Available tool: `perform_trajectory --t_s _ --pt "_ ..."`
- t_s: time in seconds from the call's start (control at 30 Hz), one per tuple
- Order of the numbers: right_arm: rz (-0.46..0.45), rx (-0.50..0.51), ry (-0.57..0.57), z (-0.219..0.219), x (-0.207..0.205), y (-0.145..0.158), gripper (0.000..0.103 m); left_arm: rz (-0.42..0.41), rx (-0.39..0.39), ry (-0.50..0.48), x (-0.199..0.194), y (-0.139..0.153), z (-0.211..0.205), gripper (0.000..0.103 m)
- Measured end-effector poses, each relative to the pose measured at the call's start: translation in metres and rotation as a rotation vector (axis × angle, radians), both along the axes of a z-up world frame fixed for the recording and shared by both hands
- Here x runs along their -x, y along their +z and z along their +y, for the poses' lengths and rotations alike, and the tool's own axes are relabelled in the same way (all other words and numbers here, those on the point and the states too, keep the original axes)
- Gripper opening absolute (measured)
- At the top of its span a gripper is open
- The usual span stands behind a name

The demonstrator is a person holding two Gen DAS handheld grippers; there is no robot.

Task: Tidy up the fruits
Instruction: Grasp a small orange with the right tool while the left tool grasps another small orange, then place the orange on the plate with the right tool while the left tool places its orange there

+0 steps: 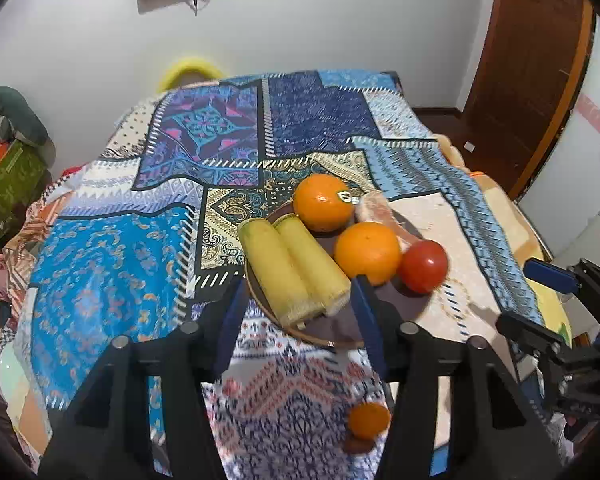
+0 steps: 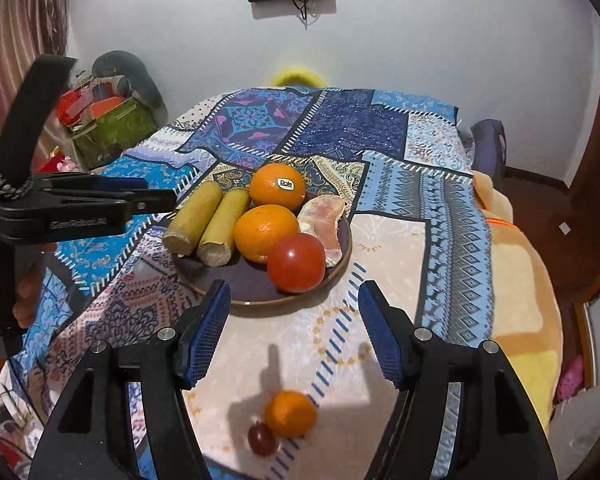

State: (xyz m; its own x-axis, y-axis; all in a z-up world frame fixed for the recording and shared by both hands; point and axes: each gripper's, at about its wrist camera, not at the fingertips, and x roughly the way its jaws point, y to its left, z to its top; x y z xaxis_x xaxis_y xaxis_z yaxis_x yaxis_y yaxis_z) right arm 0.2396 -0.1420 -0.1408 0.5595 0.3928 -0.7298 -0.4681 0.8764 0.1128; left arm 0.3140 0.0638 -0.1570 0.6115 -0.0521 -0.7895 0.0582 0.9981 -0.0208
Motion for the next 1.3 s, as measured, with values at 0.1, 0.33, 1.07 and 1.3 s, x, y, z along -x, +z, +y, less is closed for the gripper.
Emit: perform_trajectory --t_s 0.1,0.33,1.07,1.3 --pt "-0.004 0.008 -0.007 -0.003 0.010 0.003 0.066 -0.018 -0.009 -0.004 0.022 0.007 -0.004 0.056" --pt "0.012 0.039 -0.032 -0.012 0.029 -0.003 0.070 -0.012 0.019 0.006 0.061 0.002 -0.005 0.064" --pt "0.188 0.020 -0.007 -0.014 0.031 -0.066 0.041 0.176 0.085 -0.092 0.074 -0.084 -0.043 0.051" --pt "0.195 0.008 -0.015 -0.016 0.027 -0.069 0.032 0.186 0.079 -0.091 0.067 -0.094 -0.044 0.034"
